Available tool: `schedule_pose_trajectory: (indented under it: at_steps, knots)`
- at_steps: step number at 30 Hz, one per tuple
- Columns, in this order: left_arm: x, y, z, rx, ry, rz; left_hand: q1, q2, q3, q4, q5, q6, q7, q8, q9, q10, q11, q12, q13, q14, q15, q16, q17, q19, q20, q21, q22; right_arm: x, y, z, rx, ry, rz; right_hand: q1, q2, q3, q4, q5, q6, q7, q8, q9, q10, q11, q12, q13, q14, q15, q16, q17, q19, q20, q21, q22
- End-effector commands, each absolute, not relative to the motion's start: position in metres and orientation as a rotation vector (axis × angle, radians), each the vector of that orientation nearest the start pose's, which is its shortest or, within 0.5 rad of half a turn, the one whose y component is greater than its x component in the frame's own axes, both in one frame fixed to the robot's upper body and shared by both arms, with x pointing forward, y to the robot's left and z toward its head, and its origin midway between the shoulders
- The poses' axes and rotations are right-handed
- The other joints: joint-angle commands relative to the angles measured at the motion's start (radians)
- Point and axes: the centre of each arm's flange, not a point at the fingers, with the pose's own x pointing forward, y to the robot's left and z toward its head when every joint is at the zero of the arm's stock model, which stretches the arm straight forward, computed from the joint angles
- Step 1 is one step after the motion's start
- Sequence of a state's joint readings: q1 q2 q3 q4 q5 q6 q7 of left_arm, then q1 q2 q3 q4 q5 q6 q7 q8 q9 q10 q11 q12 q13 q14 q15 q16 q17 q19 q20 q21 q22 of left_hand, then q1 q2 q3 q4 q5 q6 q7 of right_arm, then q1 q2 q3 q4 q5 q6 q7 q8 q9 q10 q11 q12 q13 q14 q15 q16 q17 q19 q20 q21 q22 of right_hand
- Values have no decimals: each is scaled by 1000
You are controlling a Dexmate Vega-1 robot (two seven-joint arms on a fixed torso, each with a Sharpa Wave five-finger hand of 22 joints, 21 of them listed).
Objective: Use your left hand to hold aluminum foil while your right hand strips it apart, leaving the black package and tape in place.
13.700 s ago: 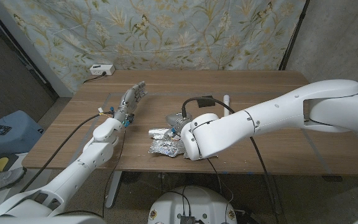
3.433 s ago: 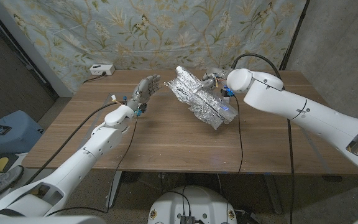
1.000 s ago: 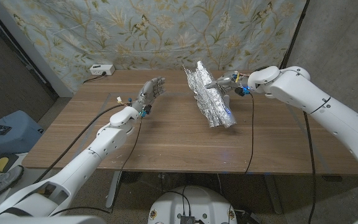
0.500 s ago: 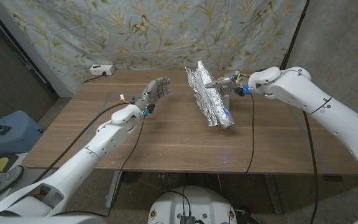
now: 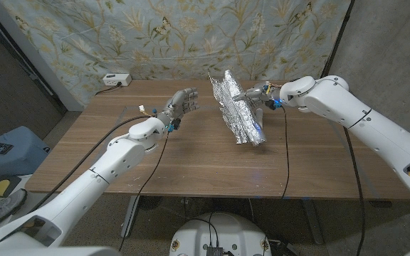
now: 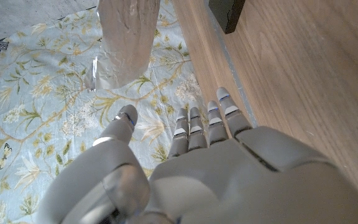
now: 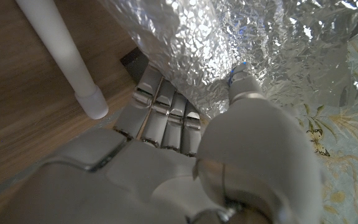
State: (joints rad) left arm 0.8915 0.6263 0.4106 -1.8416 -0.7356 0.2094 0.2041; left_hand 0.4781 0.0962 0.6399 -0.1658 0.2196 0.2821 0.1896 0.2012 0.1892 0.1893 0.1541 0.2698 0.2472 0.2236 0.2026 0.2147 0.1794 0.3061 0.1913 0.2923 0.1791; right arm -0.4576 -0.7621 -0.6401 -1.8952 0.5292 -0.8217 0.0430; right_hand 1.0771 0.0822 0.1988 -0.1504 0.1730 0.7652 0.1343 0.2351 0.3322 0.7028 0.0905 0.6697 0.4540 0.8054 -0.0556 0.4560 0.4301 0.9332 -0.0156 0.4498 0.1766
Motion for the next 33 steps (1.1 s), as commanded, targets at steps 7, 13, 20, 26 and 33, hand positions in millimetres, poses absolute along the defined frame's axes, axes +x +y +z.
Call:
schedule_pose_trajectory:
  at_steps: [7,13,20,26,33]
  knots:
    - [570,181,25,104,-349,-316,29,-21,-21,-8,2,-13,19,-6,6,23,39,8,16,34,11,-2,7,54,17,13,6,601,-176,93,-670,-127,312,57,50,8,-1,6,3,-3,1,7,4,-4,9,12,16,-9,5,7,3,1,-1,1]
    - [571,172,30,125,-317,-339,52,-43,-42,-9,-3,-13,22,-1,7,53,34,26,31,67,11,2,8,82,20,16,9,601,-176,93,-677,-128,300,58,49,8,-1,6,2,-4,1,9,3,-4,10,16,15,-9,5,10,3,1,-2,1]
    - [575,157,38,145,-310,-383,60,-49,-52,-7,-5,-11,23,0,9,62,36,34,40,77,11,1,9,86,20,15,10,598,-177,95,-700,-138,275,57,49,8,0,6,3,-5,1,11,4,-3,13,19,16,-9,3,10,1,1,-3,1]
    - [580,143,42,133,-276,-454,66,-52,-60,-5,-7,-11,24,0,10,62,40,39,47,80,13,-2,10,92,20,15,11,596,-180,93,-698,-135,264,58,50,9,0,6,2,-4,1,13,1,-4,14,23,17,-8,1,12,0,1,-4,1]
    - [583,132,44,145,-246,-482,79,-50,-68,-4,-7,-15,25,-1,11,60,44,47,59,86,13,-5,11,95,21,14,13,597,-181,92,-694,-135,263,59,50,9,0,7,2,-4,1,15,3,-7,16,27,17,-9,0,13,-1,2,-5,1]
